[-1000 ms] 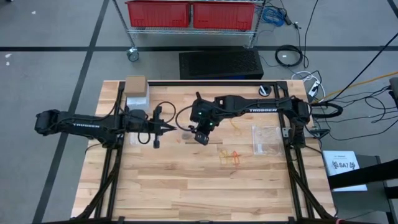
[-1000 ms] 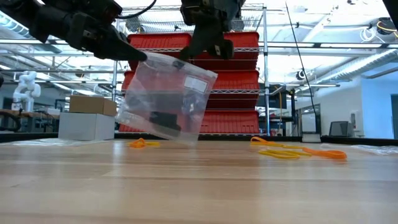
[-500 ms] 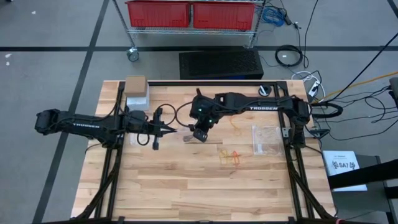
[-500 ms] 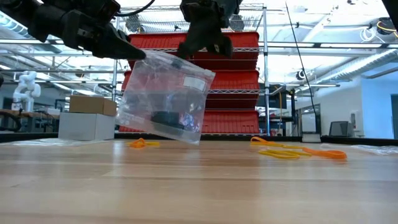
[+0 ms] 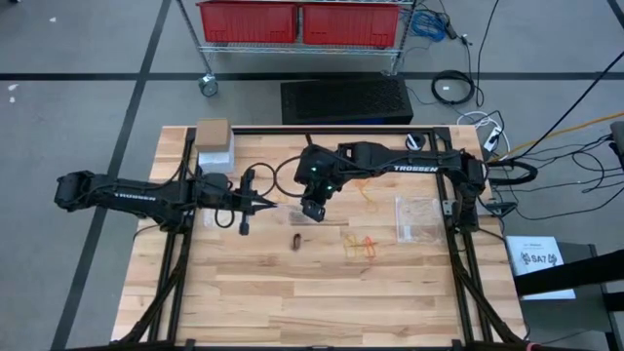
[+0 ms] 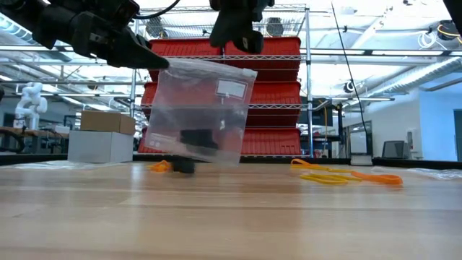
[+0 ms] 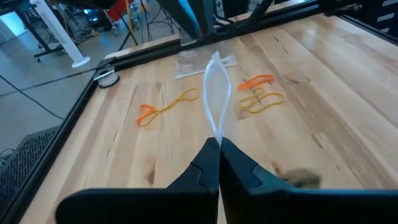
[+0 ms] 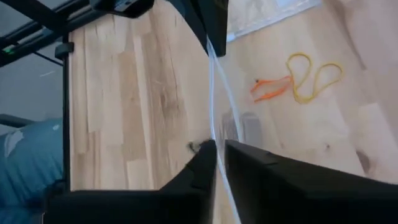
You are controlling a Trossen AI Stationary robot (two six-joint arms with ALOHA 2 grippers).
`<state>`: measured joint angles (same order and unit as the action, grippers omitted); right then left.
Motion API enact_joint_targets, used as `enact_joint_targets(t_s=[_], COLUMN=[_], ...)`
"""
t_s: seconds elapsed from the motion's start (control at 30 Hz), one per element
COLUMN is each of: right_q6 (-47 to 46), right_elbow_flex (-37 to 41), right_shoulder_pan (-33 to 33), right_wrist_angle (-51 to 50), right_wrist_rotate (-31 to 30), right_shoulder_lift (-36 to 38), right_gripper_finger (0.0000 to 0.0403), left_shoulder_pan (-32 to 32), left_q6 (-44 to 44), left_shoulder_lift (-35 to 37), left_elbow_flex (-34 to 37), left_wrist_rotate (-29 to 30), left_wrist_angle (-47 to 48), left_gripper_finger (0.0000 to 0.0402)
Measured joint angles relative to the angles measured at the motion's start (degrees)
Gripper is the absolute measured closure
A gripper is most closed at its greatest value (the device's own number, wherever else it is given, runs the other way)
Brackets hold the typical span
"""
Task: Sort rubber bands
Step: Put the black rubber band into the transparent zip bag
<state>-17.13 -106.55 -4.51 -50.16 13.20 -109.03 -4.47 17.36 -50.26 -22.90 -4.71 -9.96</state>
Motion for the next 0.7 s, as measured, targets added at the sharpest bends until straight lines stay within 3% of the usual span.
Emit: enact_joint_targets(t_s=[0.13, 0.37, 0.53, 0.7], right_q6=[1.5, 0.9, -7.7, -19.4], right_elbow_flex=[0.0, 1.3, 8.9, 17.5], right_shoulder_pan=[0.7, 4.1, 9.3, 14.7], right_wrist_angle=[-0.8, -2.9, 6.8, 21.6], right_wrist_rotate=[-2.3, -2.6, -2.8, -7.9], right_shoulder_lift=[0.1, 0.3, 0.1, -0.5], right_gripper_finger=[0.0399, 0.0388, 0.0387, 0.0373], left_shoulder_pan=[0.0, 0.0, -1.1, -2.9], left_q6=[0.0, -0.4, -1.5, -2.0], left_shoulder_lift=[0.0, 0.0, 0.0, 0.0], left_elbow_flex=[0.0, 0.0, 0.0, 0.0], left_wrist_rotate=[0.0, 0.4, 1.2, 1.4], left_wrist_angle=[0.0, 0.0, 0.0, 0.0], left_gripper_finger=[0.04, 0.04, 0.04, 0.04])
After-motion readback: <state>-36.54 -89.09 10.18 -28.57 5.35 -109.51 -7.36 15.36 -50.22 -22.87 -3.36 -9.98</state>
